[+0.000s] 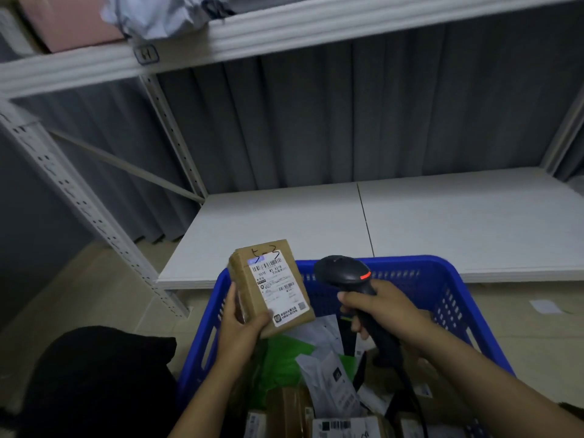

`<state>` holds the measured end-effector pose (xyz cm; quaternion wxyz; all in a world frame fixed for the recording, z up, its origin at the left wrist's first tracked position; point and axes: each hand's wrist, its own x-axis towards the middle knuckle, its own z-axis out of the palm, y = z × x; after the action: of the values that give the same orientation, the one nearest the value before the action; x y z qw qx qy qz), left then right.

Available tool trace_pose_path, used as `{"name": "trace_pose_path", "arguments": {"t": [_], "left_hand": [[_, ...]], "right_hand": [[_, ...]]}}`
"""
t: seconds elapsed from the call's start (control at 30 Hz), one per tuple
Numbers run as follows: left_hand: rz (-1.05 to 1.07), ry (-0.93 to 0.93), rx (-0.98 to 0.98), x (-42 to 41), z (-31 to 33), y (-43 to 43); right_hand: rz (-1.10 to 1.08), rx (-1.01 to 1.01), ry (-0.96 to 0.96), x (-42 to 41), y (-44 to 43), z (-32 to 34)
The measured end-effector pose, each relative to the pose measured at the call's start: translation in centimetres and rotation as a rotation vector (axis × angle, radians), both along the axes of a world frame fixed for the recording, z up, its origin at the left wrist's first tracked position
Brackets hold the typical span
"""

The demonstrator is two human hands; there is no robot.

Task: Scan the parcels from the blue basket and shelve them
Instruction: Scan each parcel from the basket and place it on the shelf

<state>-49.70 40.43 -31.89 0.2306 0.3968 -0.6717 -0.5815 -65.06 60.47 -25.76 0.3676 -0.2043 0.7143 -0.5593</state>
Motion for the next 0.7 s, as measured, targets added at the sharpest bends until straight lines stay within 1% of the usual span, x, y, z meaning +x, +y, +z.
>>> {"name": "trace_pose_path", "arguments": {"t": [0.07, 0.13, 0.17, 0.23, 0.33, 0.43, 0.53, 0.6, 0.7], "left_hand": [[-0.039, 0.076, 0.104, -0.6, 1.2, 0.1], [-0.083, 0.178, 0.221, -1.4, 3.1, 0.5], [-0.106, 0.215, 0.254, -1.8, 4.2, 0.8], [-0.164, 0.261, 0.258, -2.8, 6.5, 1.7], [-0.275, 0.288, 0.184, -4.2, 10.4, 3.0], [-0.366, 0.285, 0.06, -4.9, 14.2, 3.8], [-0.471, 0.315, -0.062, -5.0, 17.7, 4.0], [-0.521, 0.345, -0.132, -4.8, 20.1, 3.9], [-0.546, 0.432, -0.211, -4.2, 23.6, 3.4]], "right_hand": [[-0.089, -0.05, 0.008, 0.3, 0.3, 0.7], [-0.163, -0.09, 0.081, 0.6, 0.8, 1.6], [-0.192, -0.111, 0.125, 0.8, 1.1, 2.1], [-0.225, -0.15, 0.173, 1.1, 1.6, 3.1], [-0.295, -0.229, 0.175, 1.5, 2.4, 5.0], [-0.361, -0.31, 0.155, 1.5, 2.7, 7.5], [-0.396, -0.439, 0.134, 1.2, 2.4, 10.7], [-0.395, -0.507, 0.161, 1.4, 2.2, 13.2], [-0.385, -0.55, 0.242, 2.6, 2.2, 17.2]]}}
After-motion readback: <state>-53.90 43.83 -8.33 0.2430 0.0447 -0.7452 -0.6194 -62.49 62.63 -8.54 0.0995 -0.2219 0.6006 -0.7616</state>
